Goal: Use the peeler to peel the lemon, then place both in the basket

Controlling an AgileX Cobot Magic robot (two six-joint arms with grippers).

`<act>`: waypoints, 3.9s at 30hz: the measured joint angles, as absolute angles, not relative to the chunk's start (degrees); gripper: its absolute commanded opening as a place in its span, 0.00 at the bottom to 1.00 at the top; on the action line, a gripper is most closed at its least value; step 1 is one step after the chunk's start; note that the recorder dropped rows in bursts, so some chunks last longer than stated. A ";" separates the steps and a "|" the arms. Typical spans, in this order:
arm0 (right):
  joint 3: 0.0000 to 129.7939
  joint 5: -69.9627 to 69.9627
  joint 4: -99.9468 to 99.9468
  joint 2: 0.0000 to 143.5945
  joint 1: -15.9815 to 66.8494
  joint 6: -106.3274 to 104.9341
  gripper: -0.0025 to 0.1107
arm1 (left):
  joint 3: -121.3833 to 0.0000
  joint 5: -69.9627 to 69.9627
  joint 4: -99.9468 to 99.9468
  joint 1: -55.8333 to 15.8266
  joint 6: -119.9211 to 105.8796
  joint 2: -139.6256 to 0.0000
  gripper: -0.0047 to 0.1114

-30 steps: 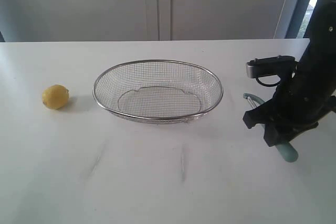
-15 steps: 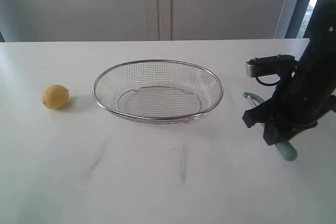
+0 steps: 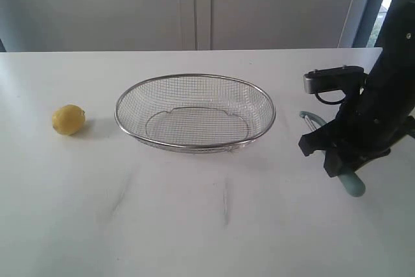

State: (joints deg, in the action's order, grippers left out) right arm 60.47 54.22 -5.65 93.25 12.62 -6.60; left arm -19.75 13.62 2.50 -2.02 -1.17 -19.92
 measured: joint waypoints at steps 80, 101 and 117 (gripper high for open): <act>60.47 52.91 -5.65 93.25 12.62 -6.04 0.02 | -86.26 40.11 -7.05 -2.02 -14.58 -111.05 0.04; 60.47 52.91 -5.65 93.25 12.62 -6.04 0.02 | -93.62 43.67 -14.58 -2.61 -32.60 -115.36 0.04; 60.47 52.91 -5.65 93.25 12.62 -6.04 0.02 | -93.62 42.28 -11.82 -2.61 -33.46 -115.36 0.61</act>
State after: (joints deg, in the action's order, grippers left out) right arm 60.47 52.91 -5.65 93.25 12.62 -6.04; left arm -93.62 42.28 -11.82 -2.61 -33.46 -115.36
